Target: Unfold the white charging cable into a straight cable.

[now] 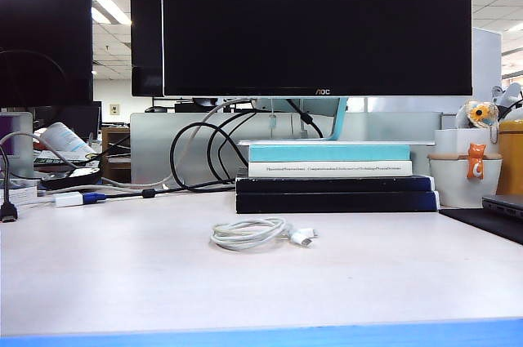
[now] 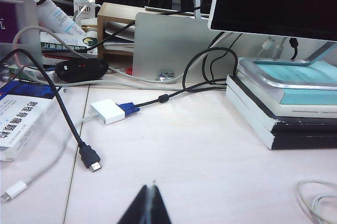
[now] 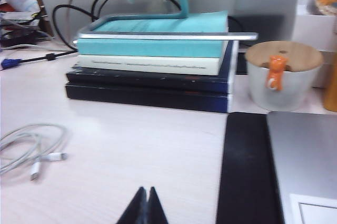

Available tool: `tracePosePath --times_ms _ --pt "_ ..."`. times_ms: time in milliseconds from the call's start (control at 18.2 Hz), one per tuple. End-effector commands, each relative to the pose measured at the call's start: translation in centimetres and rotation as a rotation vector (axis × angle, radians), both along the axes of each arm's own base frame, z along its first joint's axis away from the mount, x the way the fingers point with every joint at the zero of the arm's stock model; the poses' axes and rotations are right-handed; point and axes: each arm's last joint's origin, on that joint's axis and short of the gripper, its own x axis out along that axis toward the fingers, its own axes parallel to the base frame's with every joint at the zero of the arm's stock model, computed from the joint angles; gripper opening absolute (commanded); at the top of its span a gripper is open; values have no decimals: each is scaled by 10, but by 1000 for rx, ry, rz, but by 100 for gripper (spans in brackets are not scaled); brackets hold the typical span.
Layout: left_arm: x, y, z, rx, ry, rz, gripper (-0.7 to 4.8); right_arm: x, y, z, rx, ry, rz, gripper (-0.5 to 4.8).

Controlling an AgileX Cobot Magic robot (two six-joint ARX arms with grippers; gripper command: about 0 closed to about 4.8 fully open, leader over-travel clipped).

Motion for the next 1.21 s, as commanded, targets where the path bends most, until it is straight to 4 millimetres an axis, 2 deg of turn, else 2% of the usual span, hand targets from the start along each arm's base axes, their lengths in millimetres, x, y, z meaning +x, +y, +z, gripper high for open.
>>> tracePosePath --times_ms 55,219,329,439,548,603,768,877,987,1097,1206 --pt "0 0 1 0 -8 -3 -6 1 0 -3 9 10 -8 -6" --pt "-1 -1 4 1 -15 -49 -6 1 0 -3 34 17 -16 -6" --pt "-2 -1 11 0 -23 -17 -6 1 -2 -2 65 15 -90 -6" --pt "-9 5 29 -25 53 210 -6 -2 -7 12 66 22 -248 -6" --pt "-11 6 39 -34 25 232 -6 -5 -8 23 81 -7 -287 -6" --pt "-13 5 50 -57 -42 229 -6 -5 -9 28 95 -37 -304 -6" --pt "-13 6 77 -74 -114 252 -6 1 -9 27 110 1 -308 -6" --pt "-6 6 95 -23 -85 236 -6 6 -8 33 137 35 -306 -6" --pt "11 5 119 42 -41 151 -6 15 -8 52 133 45 -300 -6" --pt "37 5 134 116 7 41 -6 32 -7 75 99 90 -276 -6" --pt "60 4 141 166 58 -63 -6 52 -3 91 47 137 -168 -6"
